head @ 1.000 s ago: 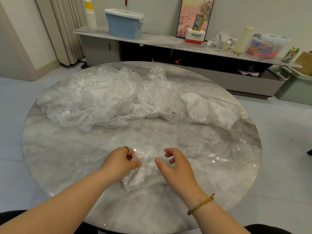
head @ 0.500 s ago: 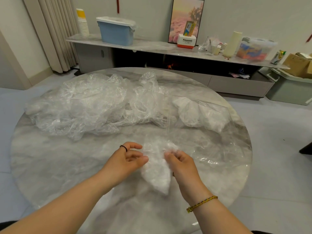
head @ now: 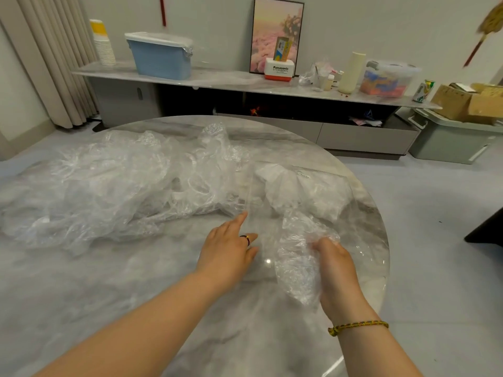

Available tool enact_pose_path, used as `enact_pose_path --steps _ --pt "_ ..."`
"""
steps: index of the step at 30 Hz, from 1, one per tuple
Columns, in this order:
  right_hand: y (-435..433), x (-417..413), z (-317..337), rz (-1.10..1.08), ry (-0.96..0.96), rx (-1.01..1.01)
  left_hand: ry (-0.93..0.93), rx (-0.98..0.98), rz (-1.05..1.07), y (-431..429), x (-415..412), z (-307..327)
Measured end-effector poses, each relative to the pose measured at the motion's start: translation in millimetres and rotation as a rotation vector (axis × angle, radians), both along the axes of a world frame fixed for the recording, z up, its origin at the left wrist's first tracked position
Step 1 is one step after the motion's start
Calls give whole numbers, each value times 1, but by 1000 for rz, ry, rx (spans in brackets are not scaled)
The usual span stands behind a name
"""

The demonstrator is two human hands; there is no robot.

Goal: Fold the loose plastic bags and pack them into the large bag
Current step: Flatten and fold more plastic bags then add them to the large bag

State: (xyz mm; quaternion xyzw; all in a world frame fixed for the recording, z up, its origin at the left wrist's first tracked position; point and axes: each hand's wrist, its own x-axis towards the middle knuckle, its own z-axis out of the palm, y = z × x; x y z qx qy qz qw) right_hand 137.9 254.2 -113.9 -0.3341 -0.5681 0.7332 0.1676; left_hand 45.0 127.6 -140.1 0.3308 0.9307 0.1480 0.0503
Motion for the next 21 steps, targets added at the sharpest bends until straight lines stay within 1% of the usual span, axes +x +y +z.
enact_pose_path --steps 2,3,8,11,16,19,21 --pt "4 1 -3 -19 -2 -7 2 -64 5 4 -5 -2" --pt "4 1 -4 -25 1 -11 -12 -64 11 4 -7 -3" --pt "5 2 -5 -14 43 -5 -163 151 74 -1 -9 1" --pt "-2 1 -2 66 31 134 -198 220 61 -9 -4 8" --pt "-14 -5 3 185 -31 368 -227 262 -25 -23 13 23" --pt "-20 -19 5 273 -102 428 -243 265 -88 -31 23 32" --pt "-23 -31 9 284 -165 440 -259 269 -104 -36 27 37"
